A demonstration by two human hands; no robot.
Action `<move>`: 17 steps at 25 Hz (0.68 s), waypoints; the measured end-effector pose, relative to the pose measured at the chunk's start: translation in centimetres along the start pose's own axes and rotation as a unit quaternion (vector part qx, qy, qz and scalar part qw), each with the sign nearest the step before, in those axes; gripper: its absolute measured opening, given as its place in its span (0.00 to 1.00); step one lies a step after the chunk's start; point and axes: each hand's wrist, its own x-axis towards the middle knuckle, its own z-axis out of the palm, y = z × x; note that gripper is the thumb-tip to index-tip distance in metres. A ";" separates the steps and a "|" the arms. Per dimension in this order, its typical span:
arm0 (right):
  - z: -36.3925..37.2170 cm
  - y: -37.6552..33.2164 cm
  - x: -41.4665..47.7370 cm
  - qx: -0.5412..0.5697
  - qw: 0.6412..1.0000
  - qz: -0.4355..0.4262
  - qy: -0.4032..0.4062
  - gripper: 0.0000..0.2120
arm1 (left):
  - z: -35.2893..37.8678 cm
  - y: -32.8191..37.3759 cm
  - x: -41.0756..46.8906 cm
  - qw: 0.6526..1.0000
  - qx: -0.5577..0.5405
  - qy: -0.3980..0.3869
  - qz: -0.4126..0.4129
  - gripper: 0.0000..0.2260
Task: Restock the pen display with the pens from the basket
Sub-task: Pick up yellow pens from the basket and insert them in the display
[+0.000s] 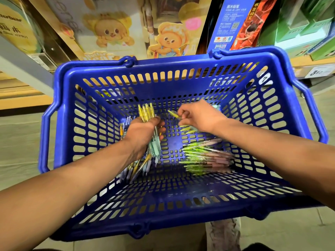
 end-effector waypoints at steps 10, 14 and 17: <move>1.1 -5.5 -1.2 0.241 0.970 -0.024 -0.029 0.10 | -0.2 0.4 -0.2 0.999 -0.026 -0.024 -0.006 0.28; -0.2 -3.4 -0.7 0.279 0.959 0.029 -0.047 0.10 | -0.2 0.3 0.2 1.000 -0.008 -0.012 -0.003 0.21; -0.2 -0.5 0.0 -0.035 0.995 0.066 -0.067 0.10 | -0.5 0.4 0.0 1.000 0.000 -0.020 -0.016 0.20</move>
